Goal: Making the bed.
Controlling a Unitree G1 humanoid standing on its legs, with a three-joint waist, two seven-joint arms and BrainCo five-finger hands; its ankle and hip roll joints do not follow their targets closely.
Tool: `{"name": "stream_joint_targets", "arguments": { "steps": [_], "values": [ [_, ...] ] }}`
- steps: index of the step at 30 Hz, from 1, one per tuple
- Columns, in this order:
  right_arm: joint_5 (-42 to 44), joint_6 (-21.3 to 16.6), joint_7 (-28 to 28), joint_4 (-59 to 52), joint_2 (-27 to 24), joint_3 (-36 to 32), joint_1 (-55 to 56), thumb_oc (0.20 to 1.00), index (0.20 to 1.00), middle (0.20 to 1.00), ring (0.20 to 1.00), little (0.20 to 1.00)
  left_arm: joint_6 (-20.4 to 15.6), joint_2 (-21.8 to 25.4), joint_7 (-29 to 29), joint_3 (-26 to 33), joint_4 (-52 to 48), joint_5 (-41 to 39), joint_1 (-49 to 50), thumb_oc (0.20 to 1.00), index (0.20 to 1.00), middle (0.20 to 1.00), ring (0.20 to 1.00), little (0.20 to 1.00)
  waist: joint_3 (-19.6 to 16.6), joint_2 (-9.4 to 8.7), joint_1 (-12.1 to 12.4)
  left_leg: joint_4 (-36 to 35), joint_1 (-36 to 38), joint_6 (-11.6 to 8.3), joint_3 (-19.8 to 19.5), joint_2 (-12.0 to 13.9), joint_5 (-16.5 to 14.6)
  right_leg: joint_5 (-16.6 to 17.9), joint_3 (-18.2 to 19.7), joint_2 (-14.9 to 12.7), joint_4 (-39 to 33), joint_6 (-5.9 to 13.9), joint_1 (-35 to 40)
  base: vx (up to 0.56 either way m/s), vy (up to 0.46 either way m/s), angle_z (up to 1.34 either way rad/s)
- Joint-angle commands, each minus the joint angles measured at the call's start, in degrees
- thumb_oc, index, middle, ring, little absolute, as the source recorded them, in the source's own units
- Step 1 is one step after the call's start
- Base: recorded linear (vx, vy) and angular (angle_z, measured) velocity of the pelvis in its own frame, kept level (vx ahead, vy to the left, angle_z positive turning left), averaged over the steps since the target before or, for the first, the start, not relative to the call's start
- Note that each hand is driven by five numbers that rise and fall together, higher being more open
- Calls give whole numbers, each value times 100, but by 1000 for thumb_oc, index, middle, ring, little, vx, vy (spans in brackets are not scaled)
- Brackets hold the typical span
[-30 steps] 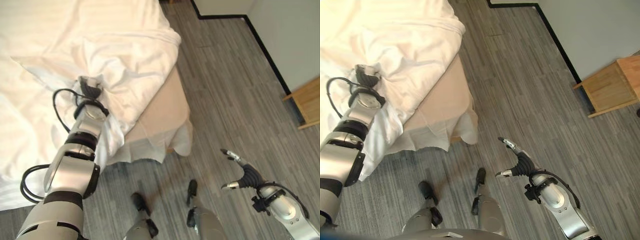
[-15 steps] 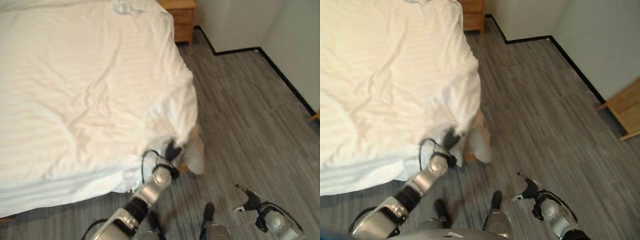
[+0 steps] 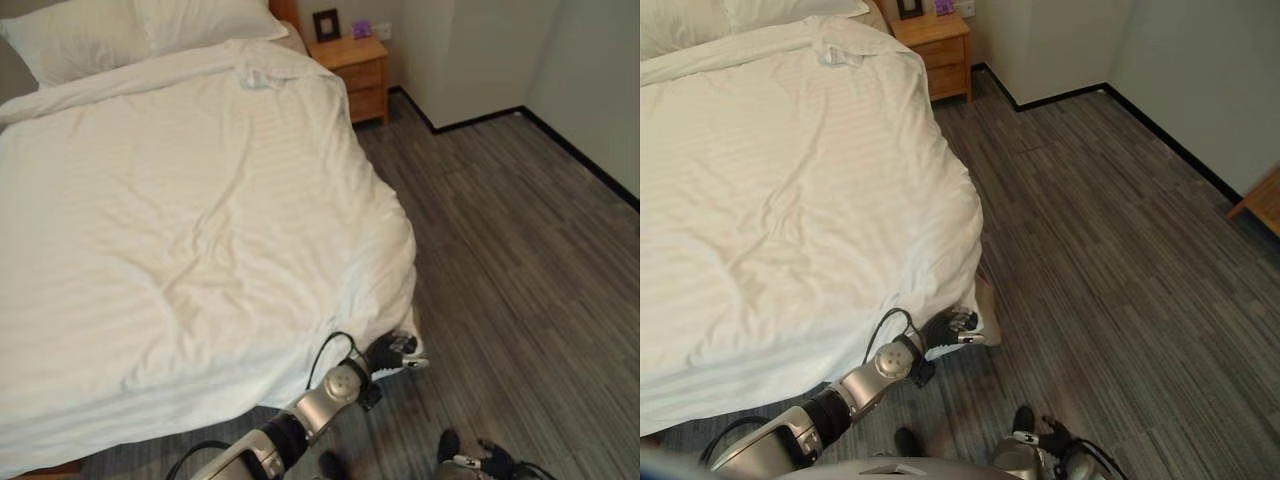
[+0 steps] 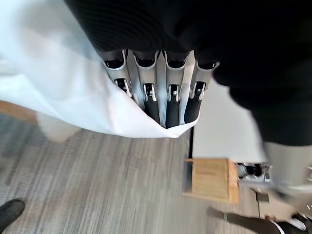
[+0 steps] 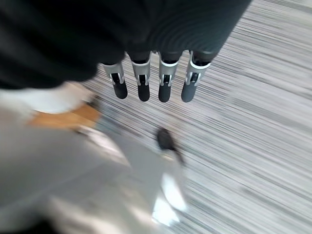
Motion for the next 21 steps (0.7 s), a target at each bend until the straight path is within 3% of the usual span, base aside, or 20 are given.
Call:
{"name": "stream_joint_targets", "arguments": {
  "steps": [1,6,8,9,13,17,20,21],
  "values": [
    [-37,41,32,269,-227,136,-115,1000,1000,1000,1000,1000,-354,-936,-938,-1033,-809,-724,-136,1000,1000,1000,1000,1000,376,309,-356,32,21,-239,-507,427,88,-805,98,104,69,-51,404,-26,-50,-6],
    [122,61,-105,263,-307,78,-295,1000,1000,1000,1000,1000,-172,-1082,-1106,-1198,-1241,-1762,-535,1000,1000,1000,1000,1000,294,476,-534,32,170,-289,-507,482,144,-860,88,167,69,-109,564,-2,-31,-4],
    [122,60,-105,264,-307,77,-299,1000,1000,1000,1000,1000,-166,-1077,-1106,-1195,-1249,-1769,-540,1000,1000,1000,1000,1000,303,476,-535,32,175,-290,-508,484,144,-860,88,168,69,-110,570,1,-8,-3],
    [123,78,-150,244,-313,121,-412,1000,1000,1000,1000,1000,-59,-1160,-1283,-1291,-1653,-2342,-785,1000,1000,1000,1000,1000,244,520,-602,32,277,-296,-495,493,134,-878,96,182,69,-123,655,0,0,0],
    [119,68,-184,217,-284,142,-440,1000,1000,1000,1000,1000,-91,-1196,-1318,-1206,-2119,-2761,-1138,1000,1000,1000,1000,1000,153,561,-663,32,409,-299,-471,517,94,-893,105,181,69,-121,761,18,3,-2],
    [306,67,-337,73,-76,85,-436,1000,1000,1000,1000,1000,-700,-1052,-247,-437,-2652,-2780,-1657,1000,1000,1000,1000,1000,28,477,-562,32,504,-275,-492,489,47,-844,28,142,69,-112,869,-1,-6,-2],
    [455,54,-417,-115,90,119,-463,1000,1000,1000,1000,1000,-824,-1089,704,-20,-2338,-2056,-1983,1000,1000,1000,1000,1000,-56,341,-436,32,517,-254,-532,471,21,-815,-41,140,69,-111,925,1,-34,7],
    [456,55,-417,-116,89,118,-464,1000,1000,1000,1000,1000,-824,-1093,710,-21,-2337,-2049,-1984,1000,1000,1000,1000,1000,-53,341,-437,32,518,-253,-534,470,21,-816,-43,138,69,-110,928,10,-33,11]
  ]
}}
